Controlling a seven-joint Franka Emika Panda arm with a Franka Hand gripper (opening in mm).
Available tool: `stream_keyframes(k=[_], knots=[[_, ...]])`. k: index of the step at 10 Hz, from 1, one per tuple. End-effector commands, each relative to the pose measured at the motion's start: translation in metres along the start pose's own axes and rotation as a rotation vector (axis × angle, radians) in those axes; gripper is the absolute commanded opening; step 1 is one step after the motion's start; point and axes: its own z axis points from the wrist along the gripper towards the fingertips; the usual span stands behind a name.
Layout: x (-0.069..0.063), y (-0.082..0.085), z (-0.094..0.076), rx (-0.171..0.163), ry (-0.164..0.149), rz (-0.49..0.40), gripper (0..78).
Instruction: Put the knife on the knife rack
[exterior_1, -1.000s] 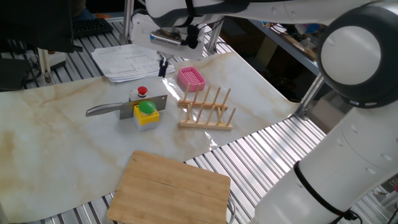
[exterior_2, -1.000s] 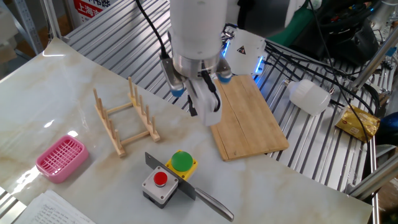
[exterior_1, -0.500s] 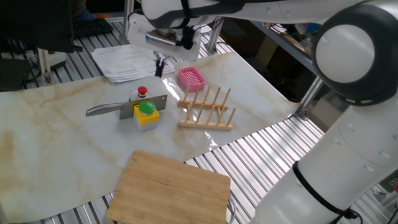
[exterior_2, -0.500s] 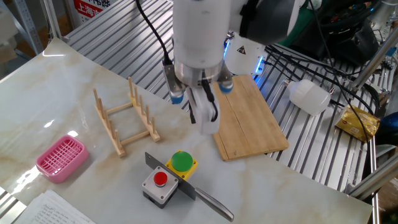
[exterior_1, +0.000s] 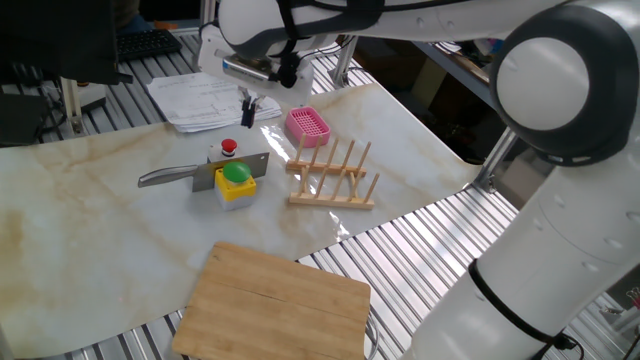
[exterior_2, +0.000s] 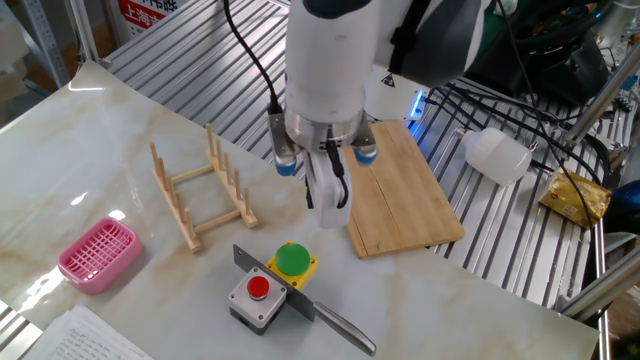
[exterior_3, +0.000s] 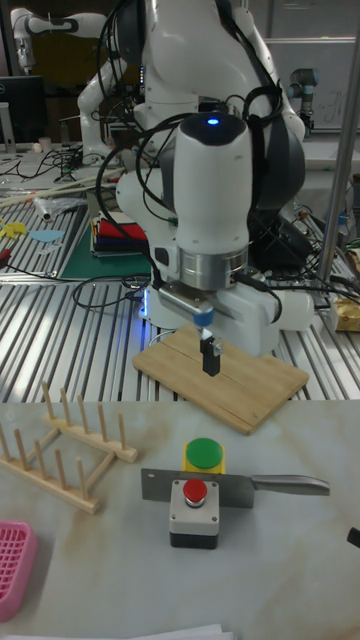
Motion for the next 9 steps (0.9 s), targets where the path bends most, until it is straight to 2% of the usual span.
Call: stream_keyframes(k=[1, 4, 5, 9], knots=[[0.0093, 0.0020, -0.0068, -0.003, -0.009, 0.005, 0.0], [0.0093, 0.0020, -0.0068, -0.004, -0.010, 0.039, 0.0], [0.0093, 0.0020, -0.0068, -0.034, -0.032, 0.066, 0.0], [0.0093, 0.0020, -0.0068, -0.082, 0.012, 0.173, 0.0]])
